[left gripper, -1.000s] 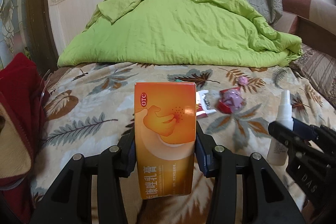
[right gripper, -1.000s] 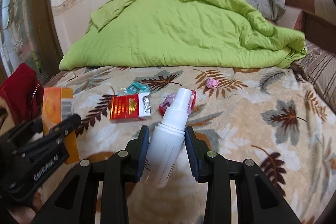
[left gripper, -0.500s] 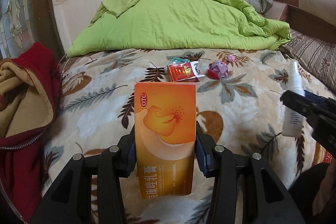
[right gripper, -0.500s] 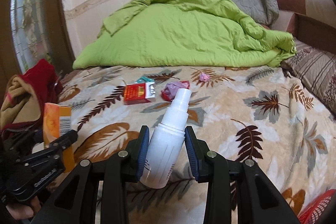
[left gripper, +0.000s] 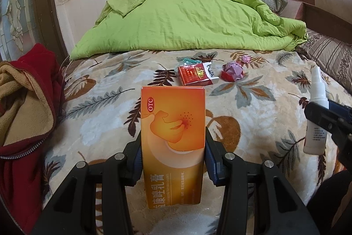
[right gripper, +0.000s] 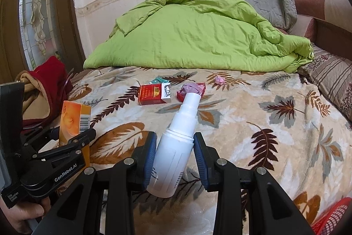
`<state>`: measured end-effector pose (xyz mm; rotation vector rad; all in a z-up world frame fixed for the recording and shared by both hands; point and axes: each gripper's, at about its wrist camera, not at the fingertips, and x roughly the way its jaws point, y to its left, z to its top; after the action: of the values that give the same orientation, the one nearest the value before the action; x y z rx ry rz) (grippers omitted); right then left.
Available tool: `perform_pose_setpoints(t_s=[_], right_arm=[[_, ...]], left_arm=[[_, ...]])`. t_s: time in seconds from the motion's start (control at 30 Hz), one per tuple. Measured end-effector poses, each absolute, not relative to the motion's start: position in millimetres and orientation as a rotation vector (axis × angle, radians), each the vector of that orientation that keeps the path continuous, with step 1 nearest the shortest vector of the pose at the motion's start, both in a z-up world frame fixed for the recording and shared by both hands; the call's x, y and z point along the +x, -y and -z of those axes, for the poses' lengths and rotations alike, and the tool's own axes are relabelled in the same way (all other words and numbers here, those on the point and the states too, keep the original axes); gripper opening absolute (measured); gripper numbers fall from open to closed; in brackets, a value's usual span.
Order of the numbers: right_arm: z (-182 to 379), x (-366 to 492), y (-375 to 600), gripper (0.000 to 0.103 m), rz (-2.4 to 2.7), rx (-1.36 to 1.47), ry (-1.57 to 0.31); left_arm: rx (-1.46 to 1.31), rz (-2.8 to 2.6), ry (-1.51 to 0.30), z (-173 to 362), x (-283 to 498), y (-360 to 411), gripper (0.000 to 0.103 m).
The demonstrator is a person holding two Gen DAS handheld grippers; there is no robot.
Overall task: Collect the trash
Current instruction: 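Hold the orange box and spray bottle lifted above the bed with both tools, then carry the orange box and spray bottle over the red wastebasket and open both tools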
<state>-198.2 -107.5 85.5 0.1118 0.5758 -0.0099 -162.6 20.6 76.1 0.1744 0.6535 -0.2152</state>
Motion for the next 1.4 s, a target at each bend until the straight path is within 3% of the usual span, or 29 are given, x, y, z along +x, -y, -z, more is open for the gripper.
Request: perform_pose_setpoints(t_s=[1.4], right_arm=[[-91.6, -210.6, 124.9, 0.037, 0.001, 0.212, -0.577]], left_arm=[[0.152, 0.39, -0.649, -88.9, -179.2, 0.6, 0.045]])
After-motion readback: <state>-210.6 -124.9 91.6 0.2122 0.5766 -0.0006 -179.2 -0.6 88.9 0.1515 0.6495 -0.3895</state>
